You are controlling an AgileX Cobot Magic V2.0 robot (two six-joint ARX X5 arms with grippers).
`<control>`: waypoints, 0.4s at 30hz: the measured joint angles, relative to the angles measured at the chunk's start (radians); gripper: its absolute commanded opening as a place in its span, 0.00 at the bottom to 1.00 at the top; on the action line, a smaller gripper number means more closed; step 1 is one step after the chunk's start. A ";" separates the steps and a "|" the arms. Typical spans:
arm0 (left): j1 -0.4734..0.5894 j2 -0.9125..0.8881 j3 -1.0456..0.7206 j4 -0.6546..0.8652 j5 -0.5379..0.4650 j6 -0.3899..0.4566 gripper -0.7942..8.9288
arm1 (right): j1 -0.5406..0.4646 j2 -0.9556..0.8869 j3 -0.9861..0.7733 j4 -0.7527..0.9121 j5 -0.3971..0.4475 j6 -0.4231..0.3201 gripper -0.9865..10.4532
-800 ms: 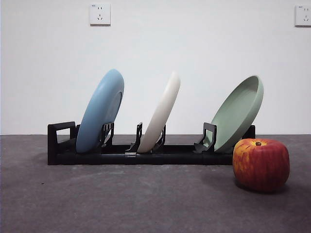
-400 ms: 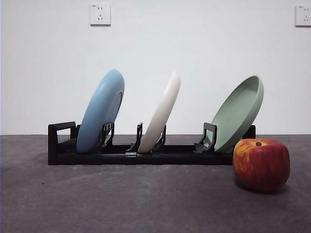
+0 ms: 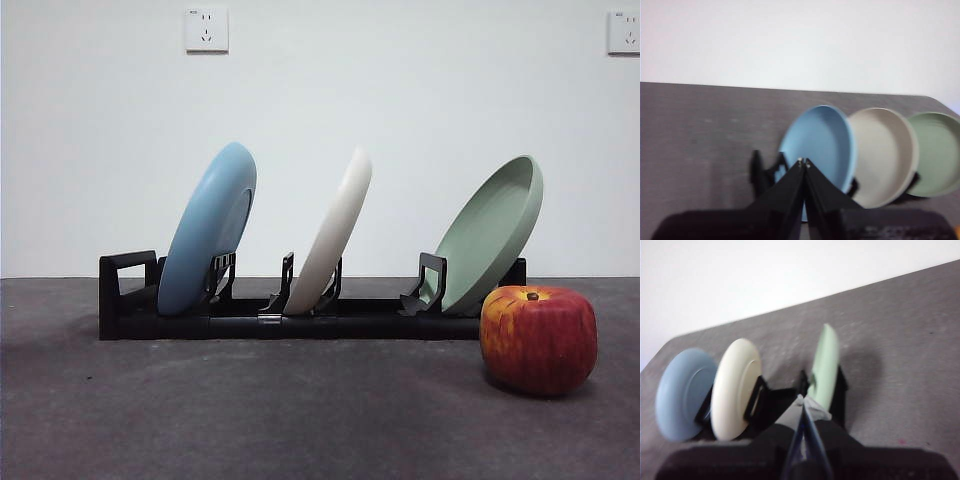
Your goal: Take the blue plate from the plate rack,put the plate on the table,take the apple from the table,put the apple in the plate
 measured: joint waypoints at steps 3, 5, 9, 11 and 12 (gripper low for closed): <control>0.000 0.099 0.091 -0.043 0.088 0.004 0.08 | 0.000 0.086 0.090 -0.066 -0.077 -0.053 0.09; 0.000 0.166 0.146 -0.069 0.151 0.005 0.08 | 0.000 0.138 0.134 -0.100 -0.127 -0.080 0.14; 0.000 0.259 0.199 -0.085 0.237 0.005 0.26 | 0.000 0.199 0.164 -0.113 -0.158 -0.099 0.35; 0.000 0.283 0.212 -0.083 0.249 0.005 0.53 | 0.000 0.213 0.165 -0.117 -0.158 -0.102 0.43; 0.000 0.290 0.215 -0.081 0.248 0.002 0.57 | 0.000 0.217 0.165 -0.119 -0.158 -0.102 0.44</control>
